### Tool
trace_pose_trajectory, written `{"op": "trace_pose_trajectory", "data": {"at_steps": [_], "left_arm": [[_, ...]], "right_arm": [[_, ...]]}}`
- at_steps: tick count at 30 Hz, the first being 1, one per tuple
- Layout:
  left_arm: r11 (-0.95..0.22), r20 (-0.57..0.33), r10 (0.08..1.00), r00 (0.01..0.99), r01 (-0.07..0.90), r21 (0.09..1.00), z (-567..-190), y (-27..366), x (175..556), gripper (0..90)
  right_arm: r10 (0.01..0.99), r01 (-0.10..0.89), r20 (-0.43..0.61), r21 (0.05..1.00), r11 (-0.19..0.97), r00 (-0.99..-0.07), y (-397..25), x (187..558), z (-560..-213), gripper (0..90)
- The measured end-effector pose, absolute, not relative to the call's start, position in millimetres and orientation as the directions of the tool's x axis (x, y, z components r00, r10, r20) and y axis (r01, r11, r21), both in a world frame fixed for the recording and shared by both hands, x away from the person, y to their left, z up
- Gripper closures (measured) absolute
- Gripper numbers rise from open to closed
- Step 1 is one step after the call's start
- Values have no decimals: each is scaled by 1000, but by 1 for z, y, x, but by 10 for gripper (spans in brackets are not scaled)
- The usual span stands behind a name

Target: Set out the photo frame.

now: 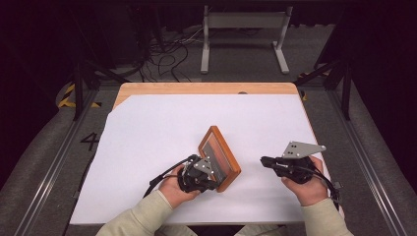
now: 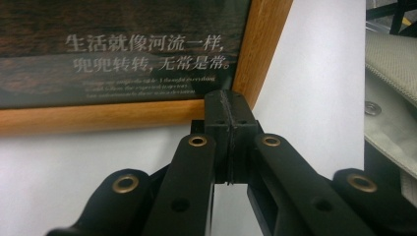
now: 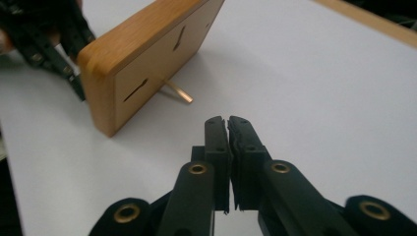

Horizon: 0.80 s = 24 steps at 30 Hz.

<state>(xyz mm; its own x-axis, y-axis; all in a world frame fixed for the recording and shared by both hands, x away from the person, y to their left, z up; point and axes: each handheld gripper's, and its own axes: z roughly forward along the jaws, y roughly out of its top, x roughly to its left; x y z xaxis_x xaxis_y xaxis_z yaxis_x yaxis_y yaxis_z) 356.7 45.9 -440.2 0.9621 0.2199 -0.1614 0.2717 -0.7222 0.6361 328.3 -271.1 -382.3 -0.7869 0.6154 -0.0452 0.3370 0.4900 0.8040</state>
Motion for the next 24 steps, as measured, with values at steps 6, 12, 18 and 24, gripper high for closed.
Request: {"op": "trace_pose_trajectory", "data": {"at_steps": [6,12,18,24], "left_arm": [[-661,-167,253,953,296,689,-428,66,359,867],[-593,-183,319,930,347,726,-421,90,369,830],[-562,-187,346,919,363,743,-417,104,375,772],[-522,-190,395,899,389,759,-414,121,380,737]], "right_arm": [[557,361,16,776,517,-831,-255,314,-398,900],[476,338,50,769,542,-878,-228,301,-410,900],[434,326,73,772,545,-898,-210,298,-418,900],[418,302,69,798,522,-906,-184,293,-436,900]]}}
